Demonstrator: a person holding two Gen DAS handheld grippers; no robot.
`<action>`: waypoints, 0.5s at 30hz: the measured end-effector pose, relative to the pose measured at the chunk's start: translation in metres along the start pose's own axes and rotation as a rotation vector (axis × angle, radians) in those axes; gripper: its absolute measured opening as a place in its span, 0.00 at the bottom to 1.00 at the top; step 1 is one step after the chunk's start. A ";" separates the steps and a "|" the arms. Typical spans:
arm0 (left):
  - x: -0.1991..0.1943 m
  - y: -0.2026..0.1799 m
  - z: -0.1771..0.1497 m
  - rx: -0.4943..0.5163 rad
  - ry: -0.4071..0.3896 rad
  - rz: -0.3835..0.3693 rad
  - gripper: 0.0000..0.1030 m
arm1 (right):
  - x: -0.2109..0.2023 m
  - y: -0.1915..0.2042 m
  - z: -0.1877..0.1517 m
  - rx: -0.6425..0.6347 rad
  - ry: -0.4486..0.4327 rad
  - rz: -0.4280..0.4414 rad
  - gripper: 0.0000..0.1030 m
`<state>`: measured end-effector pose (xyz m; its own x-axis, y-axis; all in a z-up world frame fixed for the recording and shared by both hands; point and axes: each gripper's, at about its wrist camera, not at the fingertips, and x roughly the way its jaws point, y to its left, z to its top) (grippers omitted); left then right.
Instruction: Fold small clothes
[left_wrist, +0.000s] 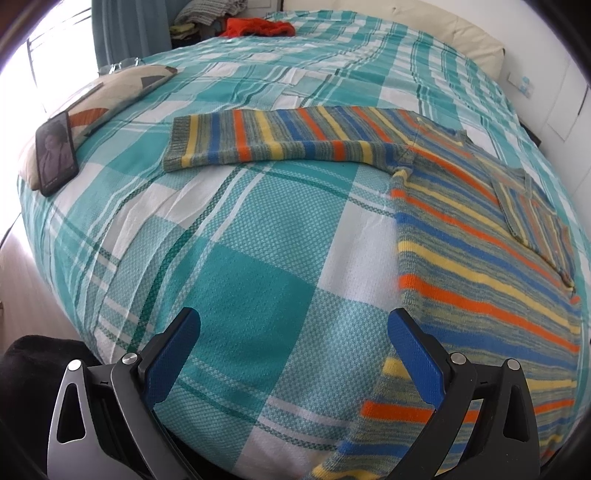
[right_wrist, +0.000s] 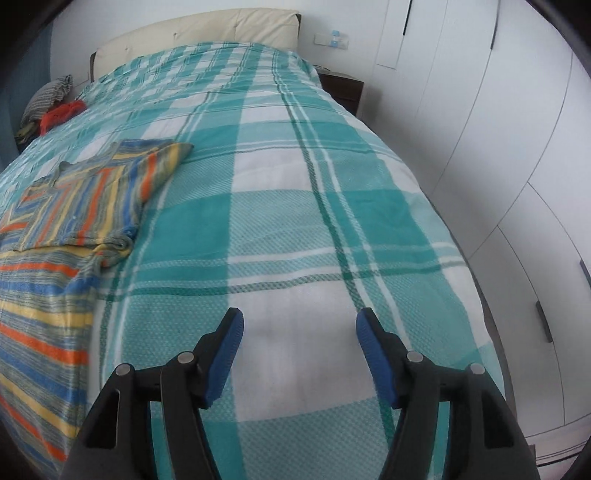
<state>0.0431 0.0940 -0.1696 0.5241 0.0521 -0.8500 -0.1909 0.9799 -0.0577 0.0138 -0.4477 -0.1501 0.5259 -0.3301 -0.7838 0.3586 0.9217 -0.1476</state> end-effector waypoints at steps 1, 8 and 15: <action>0.000 0.001 -0.001 -0.002 -0.002 0.001 0.99 | 0.001 -0.003 0.000 0.008 -0.010 -0.013 0.61; 0.020 0.007 -0.006 -0.037 0.044 0.047 0.99 | 0.010 -0.010 -0.012 0.090 -0.035 0.009 0.72; 0.027 0.008 -0.011 -0.061 0.046 0.054 1.00 | 0.014 -0.005 -0.023 0.109 -0.054 -0.010 0.81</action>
<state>0.0463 0.1012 -0.1991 0.4734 0.0938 -0.8758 -0.2687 0.9623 -0.0422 0.0016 -0.4525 -0.1747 0.5616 -0.3524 -0.7486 0.4443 0.8917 -0.0864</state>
